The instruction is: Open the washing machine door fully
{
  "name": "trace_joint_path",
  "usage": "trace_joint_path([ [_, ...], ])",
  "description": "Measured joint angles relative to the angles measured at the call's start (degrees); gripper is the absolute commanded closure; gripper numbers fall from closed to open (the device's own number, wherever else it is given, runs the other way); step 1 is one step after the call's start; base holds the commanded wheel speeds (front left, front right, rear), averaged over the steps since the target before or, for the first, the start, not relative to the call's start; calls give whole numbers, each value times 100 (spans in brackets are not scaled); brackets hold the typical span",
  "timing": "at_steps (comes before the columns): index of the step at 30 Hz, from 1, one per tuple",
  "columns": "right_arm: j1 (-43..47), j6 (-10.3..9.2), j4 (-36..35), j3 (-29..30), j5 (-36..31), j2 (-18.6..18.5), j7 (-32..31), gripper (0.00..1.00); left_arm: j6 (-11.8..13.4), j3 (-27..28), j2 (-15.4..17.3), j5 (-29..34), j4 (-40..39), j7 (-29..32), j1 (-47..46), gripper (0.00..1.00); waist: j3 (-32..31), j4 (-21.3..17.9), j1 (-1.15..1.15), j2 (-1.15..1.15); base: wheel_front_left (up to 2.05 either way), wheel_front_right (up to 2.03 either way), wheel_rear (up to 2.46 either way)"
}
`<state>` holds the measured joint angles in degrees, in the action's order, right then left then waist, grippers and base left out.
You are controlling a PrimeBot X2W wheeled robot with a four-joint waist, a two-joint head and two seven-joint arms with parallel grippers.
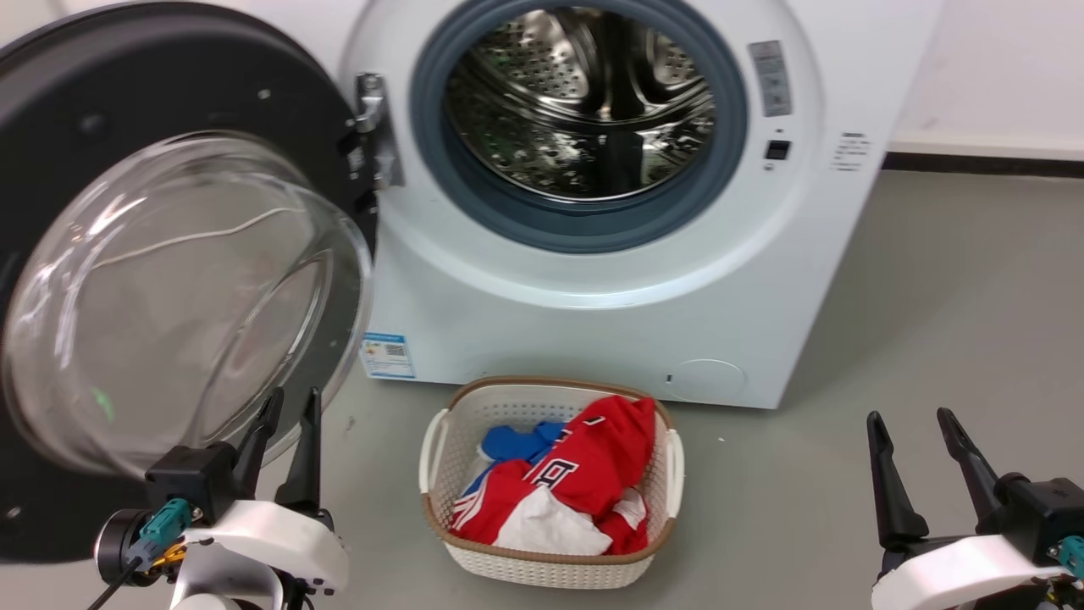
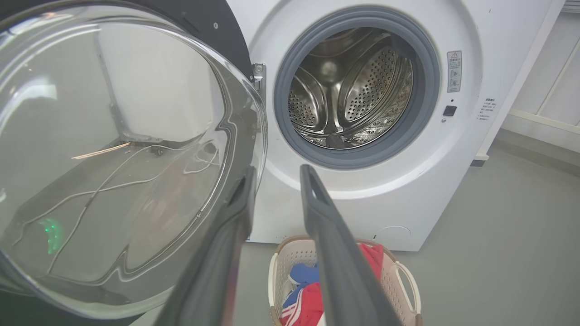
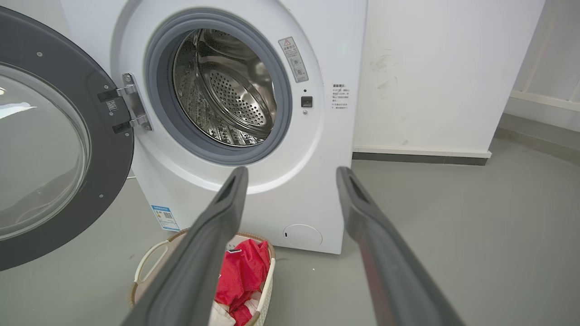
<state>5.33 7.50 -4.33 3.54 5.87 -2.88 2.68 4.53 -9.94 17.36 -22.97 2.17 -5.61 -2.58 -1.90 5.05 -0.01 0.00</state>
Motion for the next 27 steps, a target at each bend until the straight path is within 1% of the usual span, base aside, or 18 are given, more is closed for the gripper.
trace_joint_path([
  [1,-2,0,19,-4,-1,1,1,0,1,-12,-1,1,7,10,1,35,0,-83,0,0,0,0,0],
  [2,-1,0,29,-5,0,1,5,0,0,-23,2,3,19,19,0,9,0,-164,0,0,0,0,0],
  [3,-1,0,38,-10,4,1,10,0,3,-37,4,4,33,41,1,0,1,-245,0,0,0,0,0],
  [8,14,0,77,-64,31,1,35,0,22,-42,-20,-48,67,65,3,0,-2,-568,0,0,0,0,0],
  [12,23,0,99,-71,100,0,85,0,54,-40,-14,-56,68,92,27,0,-9,-691,1,0,0,0,0],
  [19,-3,0,171,-145,123,1,119,0,101,-59,3,-57,66,99,59,0,25,-717,0,0,0,0,0],
  [27,-40,0,266,-255,178,0,191,0,159,-48,3,-97,26,80,110,0,61,-661,0,0,0,0,0],
])
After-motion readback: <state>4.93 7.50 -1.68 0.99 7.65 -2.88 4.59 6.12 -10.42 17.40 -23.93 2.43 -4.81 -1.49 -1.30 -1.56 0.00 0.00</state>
